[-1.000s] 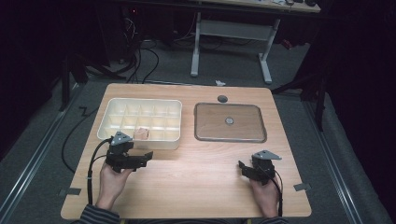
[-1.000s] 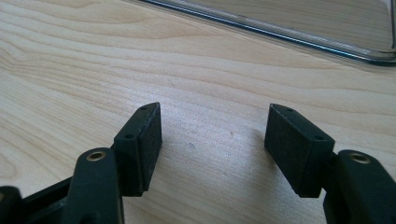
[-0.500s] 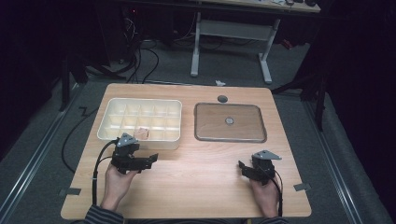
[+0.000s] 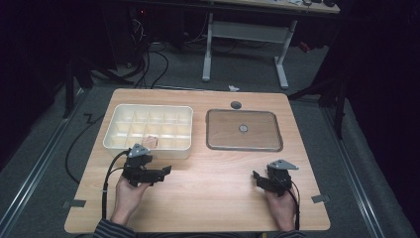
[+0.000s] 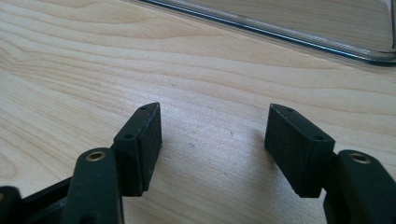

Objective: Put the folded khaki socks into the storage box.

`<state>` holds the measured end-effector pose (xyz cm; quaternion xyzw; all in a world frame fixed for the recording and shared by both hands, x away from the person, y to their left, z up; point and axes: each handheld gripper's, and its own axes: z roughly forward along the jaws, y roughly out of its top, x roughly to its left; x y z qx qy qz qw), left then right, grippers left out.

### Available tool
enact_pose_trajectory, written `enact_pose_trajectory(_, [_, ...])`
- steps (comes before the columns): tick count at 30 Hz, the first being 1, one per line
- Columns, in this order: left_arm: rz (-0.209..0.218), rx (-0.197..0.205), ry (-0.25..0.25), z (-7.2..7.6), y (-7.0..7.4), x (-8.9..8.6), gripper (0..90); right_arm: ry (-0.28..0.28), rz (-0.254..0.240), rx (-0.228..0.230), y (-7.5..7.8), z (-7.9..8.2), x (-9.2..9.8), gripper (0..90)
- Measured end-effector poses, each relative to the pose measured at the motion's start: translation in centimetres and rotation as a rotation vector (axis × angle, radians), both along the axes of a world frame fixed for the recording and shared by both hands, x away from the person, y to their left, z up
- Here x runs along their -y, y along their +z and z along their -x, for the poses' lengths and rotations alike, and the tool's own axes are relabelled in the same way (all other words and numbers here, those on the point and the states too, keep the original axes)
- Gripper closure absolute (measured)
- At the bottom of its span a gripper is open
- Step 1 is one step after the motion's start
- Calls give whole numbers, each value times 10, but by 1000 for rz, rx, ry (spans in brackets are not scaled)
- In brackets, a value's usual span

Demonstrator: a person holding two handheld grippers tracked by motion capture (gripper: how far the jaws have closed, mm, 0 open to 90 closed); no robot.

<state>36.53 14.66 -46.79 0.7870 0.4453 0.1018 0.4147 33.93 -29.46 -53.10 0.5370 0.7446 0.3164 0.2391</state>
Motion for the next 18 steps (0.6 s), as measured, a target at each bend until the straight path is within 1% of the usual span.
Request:
enact_pose_trajectory(9, [4,-8,-14,0,-3,7,151,0,0,0,0,0,0,367])
enact_pose_trajectory(18, [11,-23,-17,0,-11,10,154,0,0,0,0,0,0,366])
